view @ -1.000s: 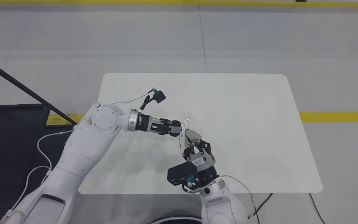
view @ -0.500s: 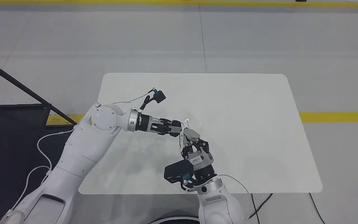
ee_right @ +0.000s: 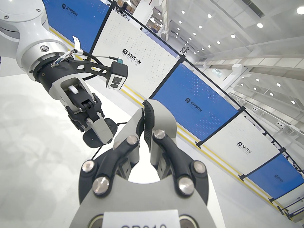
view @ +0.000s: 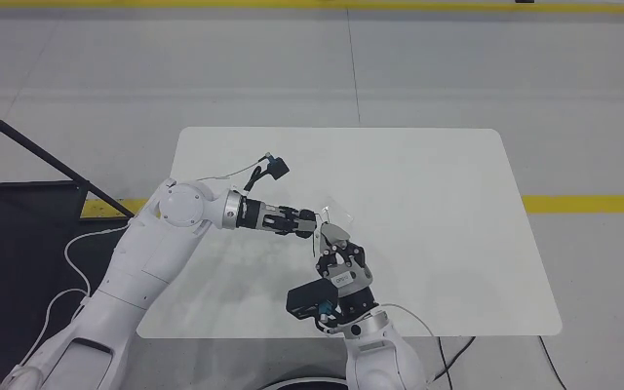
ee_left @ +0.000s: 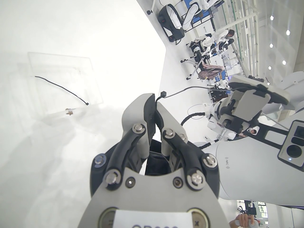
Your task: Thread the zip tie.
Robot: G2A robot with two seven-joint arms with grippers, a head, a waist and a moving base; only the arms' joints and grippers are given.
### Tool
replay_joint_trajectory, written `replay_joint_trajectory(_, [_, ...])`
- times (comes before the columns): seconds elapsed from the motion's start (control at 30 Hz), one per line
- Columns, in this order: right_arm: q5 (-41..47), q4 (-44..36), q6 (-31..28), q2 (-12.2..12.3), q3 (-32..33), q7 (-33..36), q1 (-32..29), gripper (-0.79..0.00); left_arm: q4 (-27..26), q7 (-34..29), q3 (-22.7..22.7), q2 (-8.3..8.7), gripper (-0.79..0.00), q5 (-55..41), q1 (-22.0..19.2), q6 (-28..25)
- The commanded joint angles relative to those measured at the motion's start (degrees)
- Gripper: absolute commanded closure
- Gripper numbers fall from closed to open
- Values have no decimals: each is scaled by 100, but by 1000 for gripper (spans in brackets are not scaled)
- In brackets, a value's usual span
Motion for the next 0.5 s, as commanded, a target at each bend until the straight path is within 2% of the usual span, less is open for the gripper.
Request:
replay_joint_trajectory(0.0, [2,-5,4,5,-2,2,-3,0,0,0,0,0,0,0,0,0])
replay_joint_trajectory(0.47, [9,0,99,36,-51,-1,12,0,0,0,0,0,0,0,0,0])
